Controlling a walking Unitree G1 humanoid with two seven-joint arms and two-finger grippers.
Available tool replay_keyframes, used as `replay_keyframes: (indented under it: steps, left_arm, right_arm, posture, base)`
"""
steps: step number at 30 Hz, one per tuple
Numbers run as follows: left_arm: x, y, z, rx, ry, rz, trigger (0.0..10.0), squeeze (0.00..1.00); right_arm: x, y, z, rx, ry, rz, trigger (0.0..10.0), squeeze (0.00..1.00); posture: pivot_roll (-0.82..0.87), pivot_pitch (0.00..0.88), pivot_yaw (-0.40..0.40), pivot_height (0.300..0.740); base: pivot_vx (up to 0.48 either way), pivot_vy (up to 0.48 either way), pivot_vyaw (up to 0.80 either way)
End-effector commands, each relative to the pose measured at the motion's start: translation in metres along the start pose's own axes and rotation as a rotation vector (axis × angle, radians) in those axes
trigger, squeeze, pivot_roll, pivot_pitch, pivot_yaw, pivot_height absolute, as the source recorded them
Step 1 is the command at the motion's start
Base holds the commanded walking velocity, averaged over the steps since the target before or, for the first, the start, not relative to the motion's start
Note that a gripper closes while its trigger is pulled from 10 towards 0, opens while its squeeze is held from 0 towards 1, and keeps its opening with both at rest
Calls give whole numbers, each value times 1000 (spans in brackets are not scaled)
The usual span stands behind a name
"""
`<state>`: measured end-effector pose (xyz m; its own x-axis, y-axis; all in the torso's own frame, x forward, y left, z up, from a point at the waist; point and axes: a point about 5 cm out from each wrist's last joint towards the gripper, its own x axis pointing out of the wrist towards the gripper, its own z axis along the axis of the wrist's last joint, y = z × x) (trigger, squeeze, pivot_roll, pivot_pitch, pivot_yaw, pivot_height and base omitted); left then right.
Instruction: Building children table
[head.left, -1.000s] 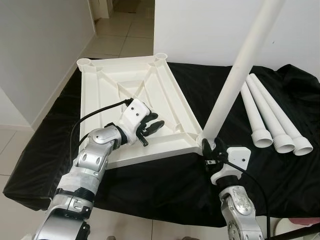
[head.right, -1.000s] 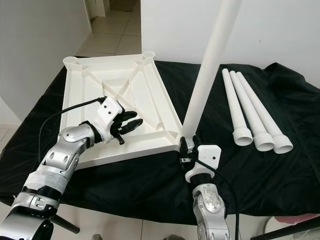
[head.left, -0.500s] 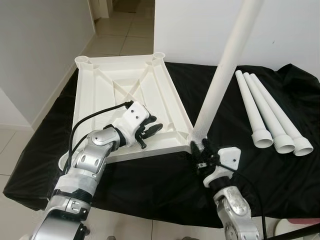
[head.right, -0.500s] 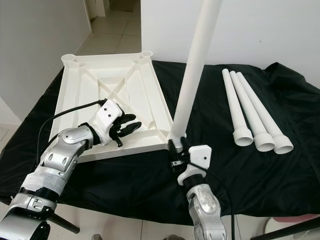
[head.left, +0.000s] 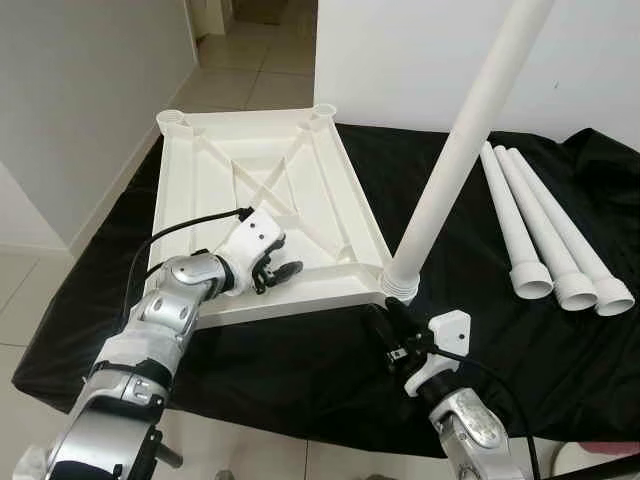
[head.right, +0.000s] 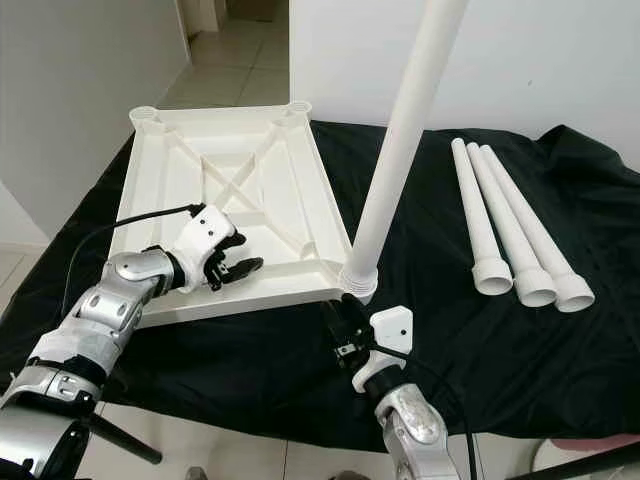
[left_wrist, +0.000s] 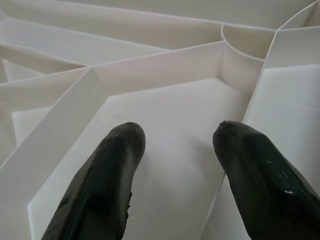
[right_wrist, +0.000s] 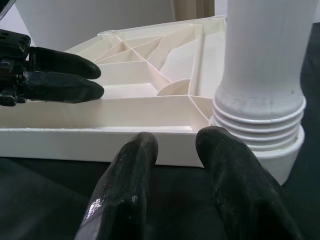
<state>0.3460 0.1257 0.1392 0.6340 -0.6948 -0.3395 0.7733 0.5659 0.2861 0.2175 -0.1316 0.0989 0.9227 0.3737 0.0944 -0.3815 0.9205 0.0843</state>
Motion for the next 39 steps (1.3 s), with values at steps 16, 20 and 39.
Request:
replay_keyframes:
  steps: [16,20,39]
  left_arm:
    - [-8,15,5,-38,40,-108,10000,0]
    - [-11,14,17,-67,-38,-178,10000,0]
    - [7,1,-9,-25,166,-141,10000,0]
  right_arm:
    - [5,-7,4,-29,-11,5,10000,0]
    - [8,-7,3,-30,-15,1,10000,0]
    - [18,-9,6,-47,-29,8,10000,0]
  posture:
    - [-121,0,56,740]
    - [-118,0,57,740]
    - [-111,0,46,740]
  base:
    - [0,0,0]
    - [0,0,0]
    - [0,0,0]
